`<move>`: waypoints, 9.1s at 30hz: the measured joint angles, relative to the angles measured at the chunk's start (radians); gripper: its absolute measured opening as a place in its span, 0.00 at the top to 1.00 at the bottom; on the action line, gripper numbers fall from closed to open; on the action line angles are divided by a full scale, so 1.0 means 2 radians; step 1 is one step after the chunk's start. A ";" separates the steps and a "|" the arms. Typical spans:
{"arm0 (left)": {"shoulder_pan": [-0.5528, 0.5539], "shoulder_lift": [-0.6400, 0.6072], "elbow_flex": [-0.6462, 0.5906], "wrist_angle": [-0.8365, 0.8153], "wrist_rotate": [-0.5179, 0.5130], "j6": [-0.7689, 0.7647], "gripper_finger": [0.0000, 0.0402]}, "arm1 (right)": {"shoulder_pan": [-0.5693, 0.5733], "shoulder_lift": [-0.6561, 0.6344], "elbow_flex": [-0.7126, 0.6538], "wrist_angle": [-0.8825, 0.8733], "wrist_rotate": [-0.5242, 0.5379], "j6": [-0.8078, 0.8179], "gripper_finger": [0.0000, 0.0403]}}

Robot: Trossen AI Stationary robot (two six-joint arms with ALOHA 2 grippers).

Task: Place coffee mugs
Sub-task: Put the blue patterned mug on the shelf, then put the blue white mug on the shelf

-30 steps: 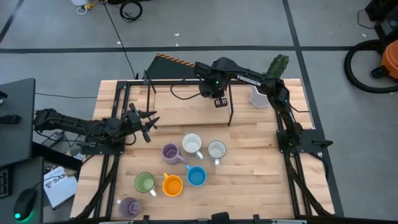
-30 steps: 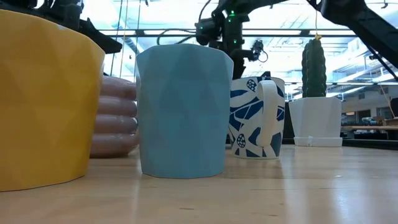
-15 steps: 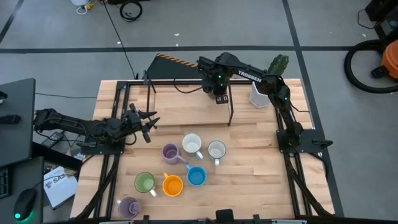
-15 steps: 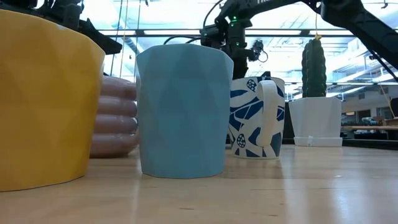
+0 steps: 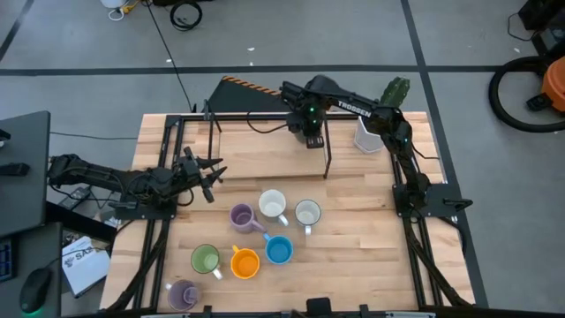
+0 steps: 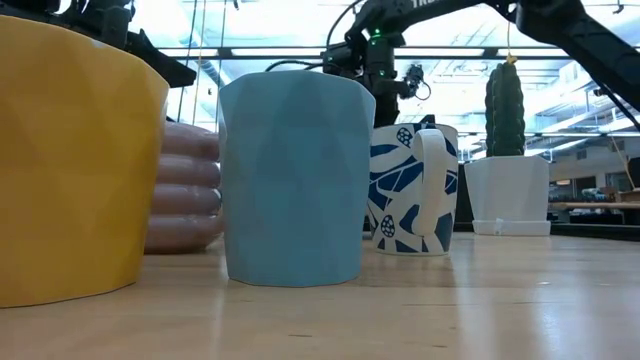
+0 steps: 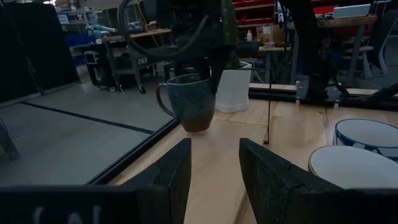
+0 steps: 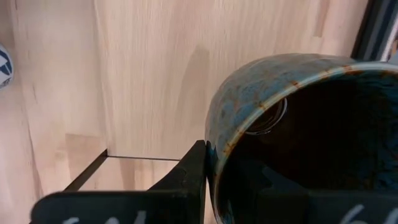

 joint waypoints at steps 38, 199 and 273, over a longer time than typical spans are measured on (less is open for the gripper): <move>0.000 0.000 0.000 -0.002 0.000 0.000 0.65 | 0.005 0.000 -0.016 0.028 0.075 0.016 0.68; -0.001 0.000 0.000 -0.017 0.000 0.000 0.65 | 0.251 -0.002 -0.143 0.055 0.001 0.264 0.92; 0.000 0.000 0.000 -0.014 0.000 0.001 0.65 | 0.094 -0.026 -0.053 0.012 0.172 0.094 0.64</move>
